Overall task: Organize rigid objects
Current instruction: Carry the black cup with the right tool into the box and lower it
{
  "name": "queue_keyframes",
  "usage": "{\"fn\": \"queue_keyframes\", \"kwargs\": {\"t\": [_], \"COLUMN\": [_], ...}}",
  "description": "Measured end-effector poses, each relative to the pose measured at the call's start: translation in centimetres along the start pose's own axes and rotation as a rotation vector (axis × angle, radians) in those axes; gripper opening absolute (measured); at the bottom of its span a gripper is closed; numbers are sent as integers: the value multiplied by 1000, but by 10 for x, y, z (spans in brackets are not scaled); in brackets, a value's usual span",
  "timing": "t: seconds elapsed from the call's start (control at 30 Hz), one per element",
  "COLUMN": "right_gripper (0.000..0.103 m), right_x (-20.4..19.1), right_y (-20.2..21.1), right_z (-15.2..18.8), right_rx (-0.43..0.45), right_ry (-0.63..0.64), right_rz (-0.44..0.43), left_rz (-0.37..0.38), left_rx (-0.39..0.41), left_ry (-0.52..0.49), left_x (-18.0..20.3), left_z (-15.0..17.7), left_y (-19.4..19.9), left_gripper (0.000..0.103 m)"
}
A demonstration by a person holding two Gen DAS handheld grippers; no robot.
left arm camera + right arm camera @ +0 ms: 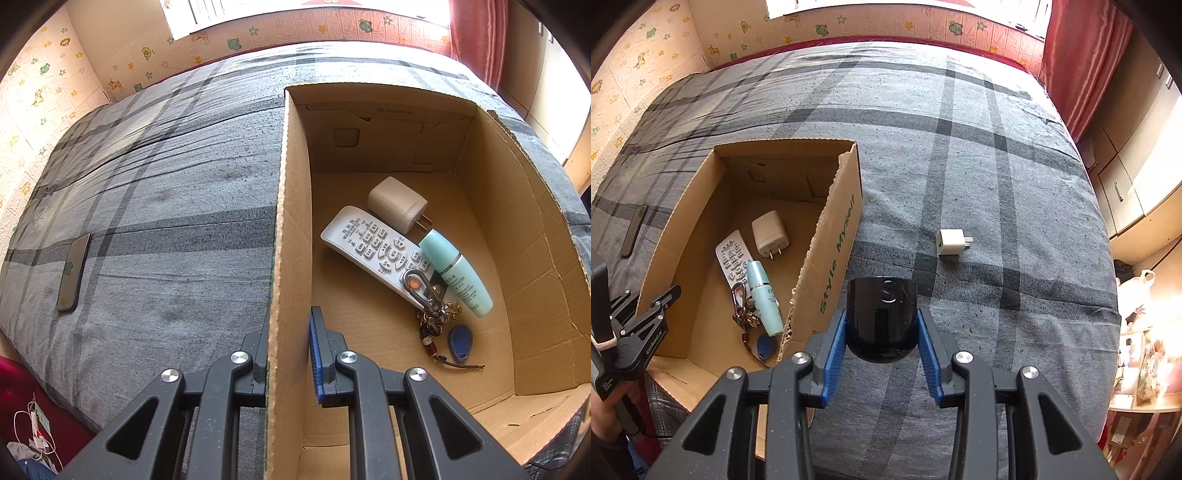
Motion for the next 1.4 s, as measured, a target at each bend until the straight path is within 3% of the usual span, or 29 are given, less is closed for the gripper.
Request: {"fn": "queue_keyframes", "kwargs": {"t": [0.63,1.03,1.4], "right_gripper": [40,40,40], "right_x": [-67,-110,-131], "right_y": [17,-22,-69], "right_z": [-35,-48,-53], "right_rx": [59,6,-80], "right_ry": [102,143,175], "right_rz": [-73,-94,-62], "left_rz": [4,12,14], "left_rx": [0,3,8], "left_ry": [3,6,9], "left_x": [-1,-2,-3], "left_z": [0,0,1], "left_y": [-1,-1,0], "left_gripper": [16,16,16]}}
Point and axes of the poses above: each gripper's, at about its wrist camera, not at the fingertips, and y roughly against the way its jaws point, x to its right, z to its underside, the point moved 4 cm from there along -y, roughly the way its jaws point, and after that the axes turned 6 degrees about z, right-handed, at the moved point
